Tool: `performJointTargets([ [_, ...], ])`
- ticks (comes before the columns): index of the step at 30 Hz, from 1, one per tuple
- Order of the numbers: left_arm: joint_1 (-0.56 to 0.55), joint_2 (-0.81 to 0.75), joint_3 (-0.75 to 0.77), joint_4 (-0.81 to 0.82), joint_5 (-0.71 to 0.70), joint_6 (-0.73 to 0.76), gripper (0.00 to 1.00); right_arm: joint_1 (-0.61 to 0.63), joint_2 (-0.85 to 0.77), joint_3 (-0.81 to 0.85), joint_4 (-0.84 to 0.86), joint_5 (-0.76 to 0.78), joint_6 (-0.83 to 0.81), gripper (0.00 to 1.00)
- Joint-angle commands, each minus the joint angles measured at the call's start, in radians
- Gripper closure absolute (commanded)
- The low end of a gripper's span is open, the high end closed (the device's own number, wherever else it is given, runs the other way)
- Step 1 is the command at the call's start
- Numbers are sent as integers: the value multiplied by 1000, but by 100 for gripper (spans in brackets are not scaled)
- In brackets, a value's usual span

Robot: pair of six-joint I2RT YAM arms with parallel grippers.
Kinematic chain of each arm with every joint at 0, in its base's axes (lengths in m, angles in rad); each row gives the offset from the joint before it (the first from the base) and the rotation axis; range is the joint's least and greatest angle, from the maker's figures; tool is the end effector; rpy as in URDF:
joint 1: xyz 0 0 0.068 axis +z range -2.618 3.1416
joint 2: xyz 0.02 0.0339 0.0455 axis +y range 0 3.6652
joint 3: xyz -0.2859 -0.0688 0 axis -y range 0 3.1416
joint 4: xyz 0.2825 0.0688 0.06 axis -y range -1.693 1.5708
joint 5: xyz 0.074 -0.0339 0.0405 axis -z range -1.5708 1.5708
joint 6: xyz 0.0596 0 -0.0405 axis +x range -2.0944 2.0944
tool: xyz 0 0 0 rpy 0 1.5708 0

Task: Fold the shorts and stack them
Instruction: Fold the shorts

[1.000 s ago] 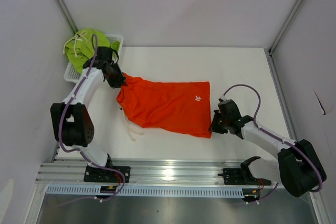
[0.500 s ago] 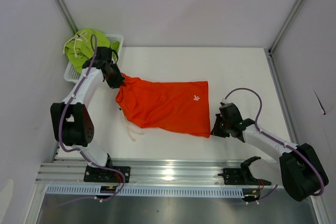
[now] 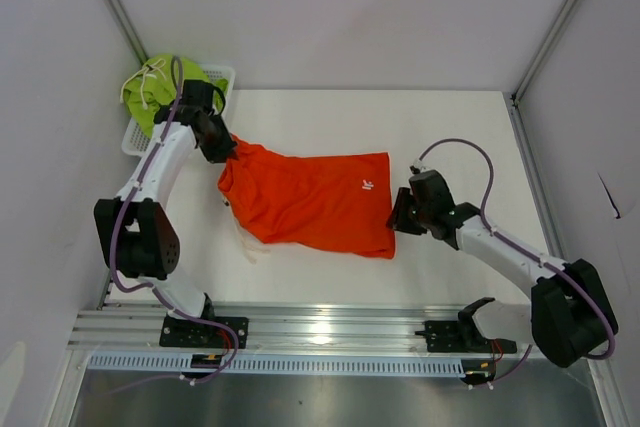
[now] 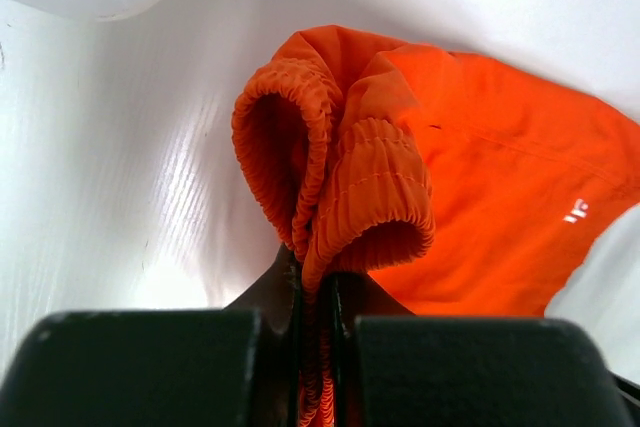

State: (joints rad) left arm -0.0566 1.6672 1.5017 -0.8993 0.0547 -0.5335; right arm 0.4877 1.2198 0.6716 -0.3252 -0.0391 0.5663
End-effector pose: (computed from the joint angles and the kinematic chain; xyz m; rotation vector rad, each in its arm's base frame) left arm 0.3999 -0.0259 0.2939 -0.6101 2.5894 -0.2696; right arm 0.2461 0.1332 0.1836 0.0808 2.5105 0.5017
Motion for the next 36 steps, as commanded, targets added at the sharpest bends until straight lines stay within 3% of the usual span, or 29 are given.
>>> performJointTargets([
  [1,-29,-1,107,-70,-27,-16,100,50,64,91,61,30,-5,65],
  [5,-57,22,192,-141,-47,-32,100,124,176,157,152,12,12,72],
  [10,-74,49,249,-205,-50,-51,100,222,360,304,279,-41,46,99],
  [14,-77,63,261,-228,-85,-53,100,304,550,422,383,-96,79,100],
  [21,-84,63,265,-250,-104,-49,100,365,722,529,525,-134,165,100],
  [29,-114,28,276,-257,-113,-60,100,399,857,608,410,-104,211,100],
  [36,-247,8,275,-257,-196,-88,100,428,932,651,382,-130,222,100],
])
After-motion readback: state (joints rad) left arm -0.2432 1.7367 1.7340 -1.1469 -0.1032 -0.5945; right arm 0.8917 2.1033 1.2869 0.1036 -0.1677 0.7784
